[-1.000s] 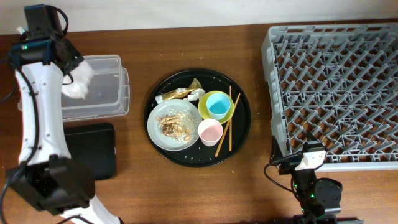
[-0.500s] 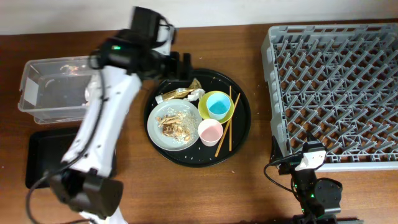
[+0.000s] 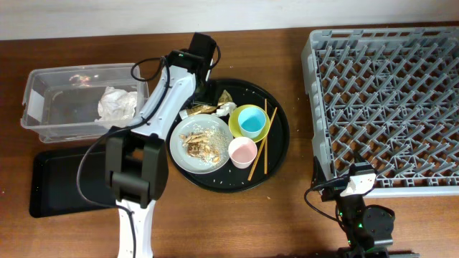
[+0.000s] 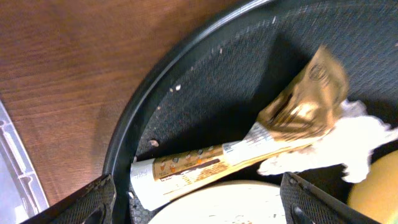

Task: Sort waste into correct bins and load items into the dishwasher rack
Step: 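Reach the left gripper back to the gold wrapper on the tray, then grasp the gold wrapper and drop it into the clear bin, then grasp the remaining small tissue on the tray with the left gripper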

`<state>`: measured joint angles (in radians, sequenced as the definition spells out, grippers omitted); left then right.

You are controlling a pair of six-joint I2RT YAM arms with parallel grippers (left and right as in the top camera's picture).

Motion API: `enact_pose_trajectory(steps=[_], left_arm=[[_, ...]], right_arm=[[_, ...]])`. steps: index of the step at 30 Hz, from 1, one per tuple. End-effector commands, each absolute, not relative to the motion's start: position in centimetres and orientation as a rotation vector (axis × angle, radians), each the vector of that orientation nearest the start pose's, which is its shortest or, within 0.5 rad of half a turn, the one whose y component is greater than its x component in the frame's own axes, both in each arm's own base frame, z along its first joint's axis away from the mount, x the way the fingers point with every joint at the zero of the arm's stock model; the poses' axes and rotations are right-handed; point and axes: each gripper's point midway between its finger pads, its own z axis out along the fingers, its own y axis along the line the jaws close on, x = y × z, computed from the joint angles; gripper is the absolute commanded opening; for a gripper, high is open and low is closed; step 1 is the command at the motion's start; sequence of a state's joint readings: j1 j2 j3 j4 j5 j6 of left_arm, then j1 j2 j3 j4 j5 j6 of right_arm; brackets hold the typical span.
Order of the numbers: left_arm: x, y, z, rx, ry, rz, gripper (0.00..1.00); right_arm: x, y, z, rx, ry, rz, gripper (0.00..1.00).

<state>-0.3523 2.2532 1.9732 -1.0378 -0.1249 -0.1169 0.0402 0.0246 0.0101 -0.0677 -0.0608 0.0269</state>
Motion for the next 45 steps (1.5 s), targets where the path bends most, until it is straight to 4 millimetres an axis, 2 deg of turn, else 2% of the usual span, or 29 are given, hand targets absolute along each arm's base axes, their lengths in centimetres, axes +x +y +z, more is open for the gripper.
enact_pose_trajectory(steps=[1, 2, 3, 5, 10, 12, 13, 15, 18, 19, 20, 22, 24, 25, 26, 28, 29, 30, 31, 33, 34, 35, 36, 37, 39, 41, 42, 44, 45], left_arm=[[46.6, -14.9, 5.2, 0.555, 2.893, 0.133, 0.84], [45.8, -15.9, 5.1, 0.736, 2.886, 0.042, 0.84], [45.6, -15.9, 5.0, 0.800, 2.878, 0.043, 0.85], [45.9, -15.8, 4.9, 0.806, 2.868, 0.059, 0.85], [47.6, -15.5, 2.3, 0.788, 2.848, 0.130, 0.84], [48.0, -15.7, 2.4, 0.777, 2.833, 0.120, 0.68], [47.9, -15.7, 2.4, 0.777, 2.834, 0.113, 0.64], [47.9, -15.8, 2.4, 0.778, 2.835, 0.112, 0.47], [47.8, -16.2, 2.7, 0.789, 2.828, 0.114, 0.13], [47.7, -16.1, 3.2, 0.777, 2.829, 0.113, 0.01], [48.0, -16.2, 4.3, 0.724, 2.822, 0.104, 0.01], [48.8, -16.5, 8.6, 0.610, 2.761, 0.074, 0.01], [48.7, -16.4, 13.0, 0.549, 2.693, 0.050, 0.01], [48.7, -15.6, 17.2, 0.490, 2.617, 0.033, 0.01], [48.9, -14.3, 19.3, 0.415, 2.583, 0.033, 0.01], [49.8, -8.5, 22.6, 0.050, 2.534, 0.069, 0.01], [50.1, -5.1, 23.1, -0.175, 2.518, 0.049, 0.01], [49.8, -0.1, 22.7, -0.556, 2.489, 0.011, 0.01], [49.0, 3.7, 22.1, -0.874, 2.435, -0.029, 0.01], [48.7, 7.9, 22.1, -1.037, 2.381, -0.088, 0.01], [48.4, 9.2, 22.1, -1.070, 2.366, -0.077, 0.03], [48.1, 10.5, 22.1, -1.100, 2.351, -0.067, 0.18], [48.0, 11.0, 22.1, -1.112, 2.345, -0.063, 0.44], [47.9, 11.4, 22.1, -1.122, 2.340, -0.060, 0.99], [47.9, 11.7, 22.1, -1.128, 2.338, -0.058, 0.99], [48.0, 10.0, 21.9, -1.046, 2.403, -0.161, 0.99], [48.5, 7.2, 22.2, -0.840, 2.483, -0.324, 0.99], [49.0, 2.7, 22.8, -0.512, 2.541, -0.475, 0.99], [49.0, -1.2, 22.9, -0.251, 2.573, -0.476, 0.99]], right_arm=[[24.6, 2.3, 15.4, -0.059, 1.659, 0.122, 0.98], [24.6, 2.3, 15.4, -0.059, 1.659, 0.122, 0.98], [24.6, 2.3, 15.4, -0.059, 1.659, 0.122, 0.98], [24.6, 2.3, 15.4, -0.059, 1.659, 0.122, 0.98], [24.6, 2.3, 15.4, -0.059, 1.659, 0.122, 0.98], [24.6, 2.3, 15.4, -0.059, 1.659, 0.122, 0.98], [24.6, 2.3, 15.4, -0.059, 1.659, 0.122, 0.98], [24.6, 2.3, 15.4, -0.059, 1.659, 0.122, 0.98], [24.6, 2.3, 15.4, -0.059, 1.659, 0.122, 0.98], [24.6, 2.3, 15.4, -0.059, 1.659, 0.122, 0.98], [24.6, 2.3, 15.4, -0.059, 1.659, 0.122, 0.98], [24.6, 2.3, 15.4, -0.059, 1.659, 0.122, 0.98], [24.6, 2.3, 15.4, -0.059, 1.659, 0.122, 0.98], [24.6, 2.3, 15.4, -0.059, 1.659, 0.122, 0.98], [24.6, 2.3, 15.4, -0.059, 1.659, 0.122, 0.98], [24.6, 2.3, 15.4, -0.059, 1.659, 0.122, 0.98], [24.6, 2.3, 15.4, -0.059, 1.659, 0.122, 0.98], [24.6, 2.3, 15.4, -0.059, 1.659, 0.122, 0.98], [24.6, 2.3, 15.4, -0.059, 1.659, 0.122, 0.98], [24.6, 2.3, 15.4, -0.059, 1.659, 0.122, 0.98], [24.6, 2.3, 15.4, -0.059, 1.659, 0.122, 0.98], [24.6, 2.3, 15.4, -0.059, 1.659, 0.122, 0.99], [24.6, 2.3, 15.4, -0.059, 1.659, 0.122, 0.98], [24.6, 2.3, 15.4, -0.059, 1.659, 0.122, 0.98], [24.6, 2.3, 15.4, -0.059, 1.659, 0.122, 0.98], [24.6, 2.3, 15.4, -0.059, 1.659, 0.122, 0.98], [24.6, 2.3, 15.4, -0.059, 1.659, 0.122, 0.99], [24.6, 2.3, 15.4, -0.059, 1.659, 0.122, 0.98], [24.6, 2.3, 15.4, -0.059, 1.659, 0.122, 0.98]])
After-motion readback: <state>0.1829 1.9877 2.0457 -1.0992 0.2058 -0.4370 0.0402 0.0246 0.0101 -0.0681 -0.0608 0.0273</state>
